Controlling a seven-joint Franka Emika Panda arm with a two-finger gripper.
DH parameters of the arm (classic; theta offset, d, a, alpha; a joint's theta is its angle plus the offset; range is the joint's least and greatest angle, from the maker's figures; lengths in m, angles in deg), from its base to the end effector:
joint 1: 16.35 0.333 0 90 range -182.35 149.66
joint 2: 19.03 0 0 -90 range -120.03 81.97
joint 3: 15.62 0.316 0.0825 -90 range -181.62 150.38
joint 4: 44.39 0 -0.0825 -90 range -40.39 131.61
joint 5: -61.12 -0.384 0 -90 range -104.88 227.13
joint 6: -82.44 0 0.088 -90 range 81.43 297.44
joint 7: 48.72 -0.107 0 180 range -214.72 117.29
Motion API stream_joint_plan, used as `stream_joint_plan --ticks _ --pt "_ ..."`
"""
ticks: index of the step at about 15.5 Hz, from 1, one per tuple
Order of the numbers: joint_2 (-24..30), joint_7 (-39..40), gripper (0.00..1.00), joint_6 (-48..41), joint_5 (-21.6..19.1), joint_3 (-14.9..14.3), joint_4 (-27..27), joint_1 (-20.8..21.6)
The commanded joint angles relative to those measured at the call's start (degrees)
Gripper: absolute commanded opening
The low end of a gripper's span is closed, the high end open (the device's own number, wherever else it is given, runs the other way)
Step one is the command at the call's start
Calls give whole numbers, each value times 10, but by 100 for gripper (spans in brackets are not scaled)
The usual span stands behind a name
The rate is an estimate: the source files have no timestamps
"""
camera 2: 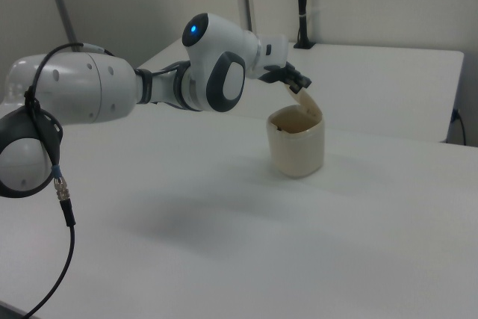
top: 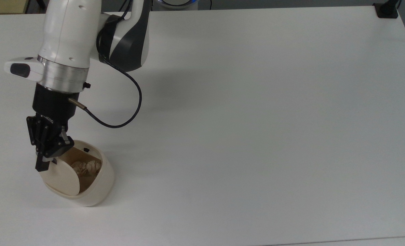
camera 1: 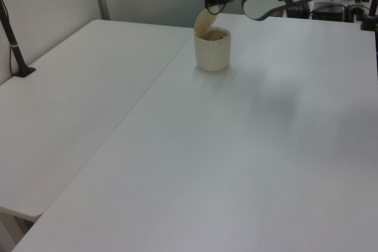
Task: Close the trash bin
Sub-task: 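Push the open lid down over the bin opening with the gripper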
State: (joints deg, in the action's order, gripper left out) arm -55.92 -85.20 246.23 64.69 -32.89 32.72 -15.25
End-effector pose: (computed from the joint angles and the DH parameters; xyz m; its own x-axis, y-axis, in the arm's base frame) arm 0.7624 -0.1455 0.4677 0.4128 -0.5244 0.7447 -0.5451 -0.7973 -0.2592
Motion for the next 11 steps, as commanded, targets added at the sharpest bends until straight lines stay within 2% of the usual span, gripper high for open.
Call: stream_joint_plan --ticks 1,11 --pt "34 69 0 0 5 20 61 6" --pt "49 171 0 -22 6 34 124 7"
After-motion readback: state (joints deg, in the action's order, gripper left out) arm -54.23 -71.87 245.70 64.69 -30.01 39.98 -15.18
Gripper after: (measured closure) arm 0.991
